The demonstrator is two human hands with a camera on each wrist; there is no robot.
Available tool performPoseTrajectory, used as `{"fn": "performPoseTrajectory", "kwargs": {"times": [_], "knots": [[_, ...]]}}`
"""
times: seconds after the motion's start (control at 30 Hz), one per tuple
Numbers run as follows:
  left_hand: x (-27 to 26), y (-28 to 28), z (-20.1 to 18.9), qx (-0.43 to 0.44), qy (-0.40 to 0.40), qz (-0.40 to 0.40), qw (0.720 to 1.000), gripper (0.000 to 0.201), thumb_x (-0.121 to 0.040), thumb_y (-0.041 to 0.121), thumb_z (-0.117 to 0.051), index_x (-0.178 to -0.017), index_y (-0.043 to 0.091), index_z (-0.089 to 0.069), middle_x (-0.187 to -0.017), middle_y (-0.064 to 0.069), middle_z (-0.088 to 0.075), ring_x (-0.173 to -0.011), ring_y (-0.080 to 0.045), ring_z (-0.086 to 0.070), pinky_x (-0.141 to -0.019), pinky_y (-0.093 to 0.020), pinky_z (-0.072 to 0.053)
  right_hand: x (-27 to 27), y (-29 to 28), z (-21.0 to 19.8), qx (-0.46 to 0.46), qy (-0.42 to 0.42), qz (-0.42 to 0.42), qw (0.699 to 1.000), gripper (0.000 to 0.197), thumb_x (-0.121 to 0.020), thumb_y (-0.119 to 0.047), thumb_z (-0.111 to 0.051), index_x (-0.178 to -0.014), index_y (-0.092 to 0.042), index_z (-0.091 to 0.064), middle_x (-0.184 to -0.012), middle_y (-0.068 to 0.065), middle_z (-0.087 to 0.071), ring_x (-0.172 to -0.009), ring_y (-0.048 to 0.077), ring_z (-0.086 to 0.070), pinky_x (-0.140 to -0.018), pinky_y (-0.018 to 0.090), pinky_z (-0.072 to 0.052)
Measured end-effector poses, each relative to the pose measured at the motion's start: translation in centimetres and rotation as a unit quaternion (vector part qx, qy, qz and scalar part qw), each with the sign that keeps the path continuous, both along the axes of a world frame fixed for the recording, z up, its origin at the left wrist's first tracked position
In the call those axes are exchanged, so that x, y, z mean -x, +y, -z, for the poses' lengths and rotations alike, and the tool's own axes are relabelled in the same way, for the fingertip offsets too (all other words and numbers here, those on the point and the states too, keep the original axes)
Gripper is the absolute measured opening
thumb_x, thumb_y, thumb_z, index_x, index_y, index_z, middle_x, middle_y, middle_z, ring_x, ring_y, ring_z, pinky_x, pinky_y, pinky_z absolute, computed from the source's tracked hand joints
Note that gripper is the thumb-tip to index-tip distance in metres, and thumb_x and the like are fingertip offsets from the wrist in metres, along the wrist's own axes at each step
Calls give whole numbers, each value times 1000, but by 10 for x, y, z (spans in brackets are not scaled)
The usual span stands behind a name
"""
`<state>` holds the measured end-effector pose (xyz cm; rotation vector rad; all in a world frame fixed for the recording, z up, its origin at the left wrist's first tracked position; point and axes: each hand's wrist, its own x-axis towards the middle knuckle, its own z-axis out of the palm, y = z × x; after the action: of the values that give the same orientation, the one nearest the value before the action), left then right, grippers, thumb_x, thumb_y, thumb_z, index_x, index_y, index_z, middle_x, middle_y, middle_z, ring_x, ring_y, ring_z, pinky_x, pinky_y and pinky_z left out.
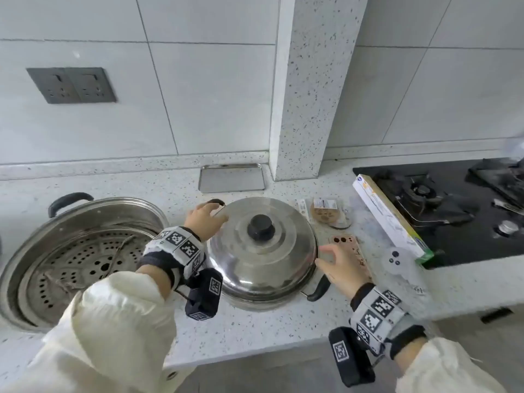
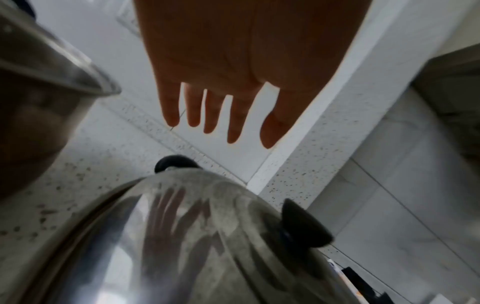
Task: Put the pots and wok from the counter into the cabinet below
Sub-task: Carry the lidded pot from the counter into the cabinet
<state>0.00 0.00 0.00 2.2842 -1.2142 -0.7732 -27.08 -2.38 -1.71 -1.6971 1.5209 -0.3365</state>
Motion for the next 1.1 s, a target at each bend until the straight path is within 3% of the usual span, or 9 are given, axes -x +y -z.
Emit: {"fn": "performPoseTrajectory", "kwargs": {"times": [0.13,0.27,0.5,0.63,0.77,0.9,0.97,1.03,1.1], "knots": [[-9,-23,15,-29,17,-51,998,53,-85,22,-50,-136,12,-41,-138,-21,-41,-128,-38,-39,-109,-46,-31,7,3,21,-78,48,14,996,50,-88,-23,-53,-133,-12,-36,-125,12,-54,-116,26,-52,-96,33,-40],[-12,-41,31,-62,57,-73,994,66,-79,34,-50,-139,13,-34,-143,-21,-38,-128,-39,-39,-108,-49,-33,9,1,33,-158,-17,66,985,29,-90,-20,-51,-115,-20,-38,-85,3,-61,-73,25,-67,-71,36,-55],[-40,-66,63,-73,75,-70,992,76,-58,41,-45,-130,14,-45,-130,-25,-49,-114,-42,-50,-98,-52,-43,11,-12,37,-186,-56,92,977,29,-89,-6,-49,-116,-15,-42,-107,17,-55,-98,33,-62,-77,39,-57],[-12,-46,27,-113,47,-103,987,57,-84,25,-44,-137,6,-34,-140,-23,-31,-122,-41,-42,-102,-45,-35,22,-28,42,-172,-57,106,978,45,-91,-1,-43,-134,-11,-36,-100,21,-60,-88,30,-61,-71,37,-53],[5,-32,24,-154,32,-134,978,55,-90,17,-40,-140,-1,-27,-144,-25,-23,-127,-37,-36,-102,-41,-32,42,-33,39,-155,-67,97,981,45,-91,0,-41,-134,-14,-37,-85,14,-57,-78,29,-59,-69,39,-54],[22,-4,24,-178,34,-122,976,43,-89,19,-38,-124,-4,-47,-113,-25,-49,-111,-30,-42,-101,-36,-31,67,-31,41,-104,-31,83,991,44,-90,-7,-45,-133,-16,-42,-121,15,-57,-110,35,-56,-96,55,-45],[33,17,24,-171,48,-118,977,40,-81,27,-44,-105,-2,-57,-108,-25,-56,-101,-32,-49,-91,-37,-42,80,-27,43,-82,-43,75,993,43,-90,-8,-45,-131,-20,-46,-127,14,-56,-112,33,-56,-96,55,-46],[43,40,24,-138,70,-123,980,26,-80,24,-48,-87,0,-55,-81,-18,-59,-80,-29,-53,-66,-30,-43,91,-17,33,-58,-66,69,994,41,-90,-8,-44,-128,-22,-49,-123,14,-60,-104,30,-60,-91,49,-51],[58,68,24,-107,82,-144,980,22,-84,16,-49,-93,-2,-55,-65,-11,-53,-61,-22,-48,-54,-26,-34,103,-4,22,-38,-93,68,993,38,-91,-4,-43,-126,-15,-51,-110,18,-63,-90,27,-64,-76,35,-54]]}}
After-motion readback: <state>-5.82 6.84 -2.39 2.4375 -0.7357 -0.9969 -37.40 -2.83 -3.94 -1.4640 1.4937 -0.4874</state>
